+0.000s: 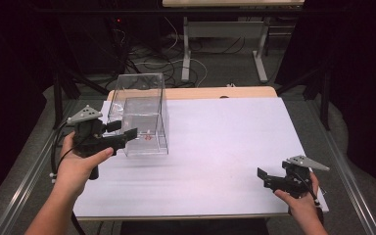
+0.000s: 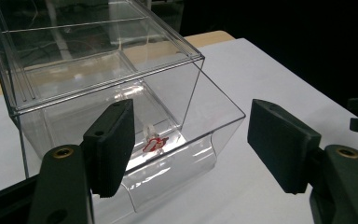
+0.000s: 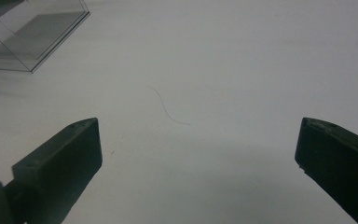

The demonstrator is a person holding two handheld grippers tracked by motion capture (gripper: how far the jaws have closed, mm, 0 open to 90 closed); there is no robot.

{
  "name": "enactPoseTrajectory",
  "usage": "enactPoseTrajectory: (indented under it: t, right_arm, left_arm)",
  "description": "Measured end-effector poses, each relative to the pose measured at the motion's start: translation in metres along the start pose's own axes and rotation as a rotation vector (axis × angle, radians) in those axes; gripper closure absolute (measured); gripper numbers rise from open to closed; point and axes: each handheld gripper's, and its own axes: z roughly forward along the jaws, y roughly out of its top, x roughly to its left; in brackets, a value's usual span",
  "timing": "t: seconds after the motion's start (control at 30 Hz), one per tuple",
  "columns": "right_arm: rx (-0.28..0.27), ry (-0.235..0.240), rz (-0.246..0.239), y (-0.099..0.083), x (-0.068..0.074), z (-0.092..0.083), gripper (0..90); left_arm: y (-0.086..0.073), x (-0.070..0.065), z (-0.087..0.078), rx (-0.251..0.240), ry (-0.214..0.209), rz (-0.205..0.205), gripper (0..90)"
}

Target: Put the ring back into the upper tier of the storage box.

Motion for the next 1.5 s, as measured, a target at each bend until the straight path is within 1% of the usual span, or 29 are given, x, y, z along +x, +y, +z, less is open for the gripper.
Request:
enactPoseTrajectory:
  t: [0.1,0.13,0.2,0.23,0.3,0.33,0.37,0.4,0.43,0.5,0.63,0.67,0.7,0.73,0.77,0.8,0.87,0.97,1.03,1.1,1.23,1.3,1.37,1.4,1.5]
  right_arm:
    - [0.006,-0.001,0.002,0.000,0.000,-0.001,0.0]
    - [0.001,0.001,0.005,0.000,0.000,0.000,0.0]
    - [0.001,0.003,-0.002,0.000,0.000,0.001,0.0]
    - [-0.003,0.001,-0.005,-0.001,0.000,0.001,0.0]
    - [-0.002,0.002,-0.006,0.000,0.000,0.001,0.0]
    - [-0.023,-0.002,-0.003,-0.001,0.001,0.003,0.0]
    - [-0.023,-0.002,-0.001,-0.001,0.001,0.002,0.0]
    - [-0.003,0.003,-0.005,0.000,0.000,0.001,0.0]
    - [0.000,0.003,-0.001,0.000,0.000,0.001,0.0]
    - [0.000,0.003,0.000,0.000,0.000,0.000,0.0]
    - [0.000,0.004,-0.001,0.000,0.000,0.000,0.0]
    - [-0.022,-0.003,-0.001,-0.001,0.001,0.002,0.0]
    - [-0.001,0.001,-0.006,0.000,0.000,0.001,0.0]
    - [0.003,0.003,-0.006,-0.001,0.000,0.001,0.0]
    - [0.005,0.003,-0.006,0.000,0.001,0.001,0.0]
    - [0.006,0.005,-0.001,0.000,0.001,0.001,0.0]
    - [0.005,0.005,-0.005,0.000,0.001,0.001,0.0]
    - [0.006,0.005,-0.002,0.000,0.001,0.001,0.0]
    - [0.006,0.005,-0.003,-0.001,0.001,0.001,0.0]
    - [0.011,0.001,-0.003,0.000,0.001,0.001,0.0]
    - [0.006,0.005,-0.004,-0.001,0.001,0.001,0.0]
    - [0.005,0.003,-0.008,-0.001,0.001,0.001,0.0]
    - [0.010,0.001,-0.008,0.000,0.001,0.001,0.0]
    - [0.011,0.001,-0.008,0.000,0.001,0.001,0.0]
    - [0.010,0.001,-0.012,0.000,0.000,0.001,0.0]
  left_arm:
    - [-0.006,-0.003,-0.004,0.005,-0.002,-0.002,30.7]
    - [-0.009,-0.004,-0.004,0.009,-0.002,-0.003,29.6]
    - [-0.014,-0.007,-0.004,0.012,-0.002,0.008,26.5]
    - [-0.017,-0.008,-0.004,0.015,-0.005,0.007,24.7]
    - [-0.023,-0.009,-0.005,0.004,-0.004,0.002,19.8]
    - [-0.026,-0.009,-0.006,0.000,-0.003,0.001,17.6]
    - [-0.029,-0.009,-0.007,0.000,0.004,-0.003,16.5]
    - [-0.032,-0.009,-0.007,0.000,0.004,-0.001,16.4]
    - [-0.036,-0.009,-0.008,0.000,0.009,-0.009,15.9]
    - [-0.043,-0.009,-0.009,0.002,0.014,-0.008,14.3]
    - [-0.056,-0.006,-0.008,0.012,0.029,-0.029,5.8]
    - [-0.059,-0.004,-0.008,0.017,0.034,-0.032,3.7]
    - [-0.062,-0.003,-0.007,0.016,0.034,-0.035,2.0]
    - [-0.065,-0.001,-0.006,0.019,0.039,-0.037,0.9]
    - [-0.068,0.001,-0.005,0.020,0.044,-0.032,0.5]
    - [-0.072,0.002,-0.003,0.022,0.050,-0.043,0.4]
    - [-0.079,0.005,0.000,0.025,0.058,-0.042,0.4]
    - [-0.089,0.010,0.007,0.030,0.065,-0.059,0.4]
    - [-0.095,0.014,0.011,0.037,0.077,-0.043,0.4]
    - [-0.100,0.018,0.015,0.045,0.086,-0.049,0.4]
    - [-0.108,0.024,0.022,0.031,0.109,-0.068,0.4]
    - [-0.111,0.027,0.025,0.028,0.114,-0.071,0.4]
    - [-0.114,0.030,0.028,0.024,0.116,-0.069,0.4]
    - [-0.115,0.031,0.029,0.032,0.114,-0.064,0.4]
    - [-0.119,0.034,0.034,0.037,0.115,-0.048,0.4]
